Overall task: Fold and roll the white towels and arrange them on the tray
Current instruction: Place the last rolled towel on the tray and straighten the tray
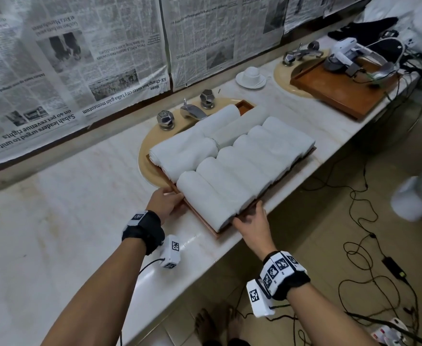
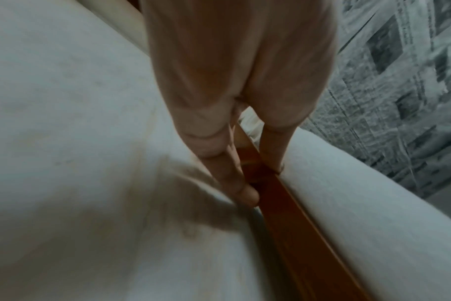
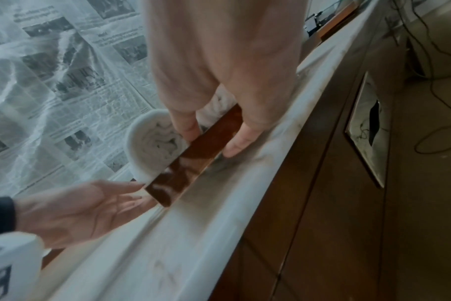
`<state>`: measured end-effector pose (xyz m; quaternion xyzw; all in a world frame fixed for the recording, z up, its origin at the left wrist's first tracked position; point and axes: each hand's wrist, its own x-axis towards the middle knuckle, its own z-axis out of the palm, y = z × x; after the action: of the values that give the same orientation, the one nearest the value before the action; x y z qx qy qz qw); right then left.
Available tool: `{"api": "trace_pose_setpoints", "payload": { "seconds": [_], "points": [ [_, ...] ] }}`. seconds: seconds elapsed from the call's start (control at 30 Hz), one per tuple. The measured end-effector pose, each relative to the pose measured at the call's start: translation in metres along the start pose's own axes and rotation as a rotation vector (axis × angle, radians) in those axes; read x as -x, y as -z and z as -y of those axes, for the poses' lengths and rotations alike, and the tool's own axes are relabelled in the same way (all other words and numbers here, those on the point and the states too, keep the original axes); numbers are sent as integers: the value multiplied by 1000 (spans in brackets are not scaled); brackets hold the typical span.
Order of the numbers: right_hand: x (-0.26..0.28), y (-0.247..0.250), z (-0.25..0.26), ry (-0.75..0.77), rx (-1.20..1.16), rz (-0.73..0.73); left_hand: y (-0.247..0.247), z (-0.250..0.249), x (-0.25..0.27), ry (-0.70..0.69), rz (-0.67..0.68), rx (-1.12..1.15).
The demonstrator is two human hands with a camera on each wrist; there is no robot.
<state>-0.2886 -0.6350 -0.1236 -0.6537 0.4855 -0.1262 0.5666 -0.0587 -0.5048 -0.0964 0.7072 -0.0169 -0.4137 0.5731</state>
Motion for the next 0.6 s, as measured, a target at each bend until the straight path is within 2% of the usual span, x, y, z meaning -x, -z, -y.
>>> {"api": "trace_pose_setpoints", "payload": {
  "seconds": [0.23,0.5,0.6],
  "points": [
    [20,4,-22,37,3,17,7,25,46,-20,-67,-26],
    [53,9,-43,83,-26,89,41,71,84,-56,28,-164],
    [62,11,-47,81,-18,104,49,77,99,-70,33,-152]
  ]
}}
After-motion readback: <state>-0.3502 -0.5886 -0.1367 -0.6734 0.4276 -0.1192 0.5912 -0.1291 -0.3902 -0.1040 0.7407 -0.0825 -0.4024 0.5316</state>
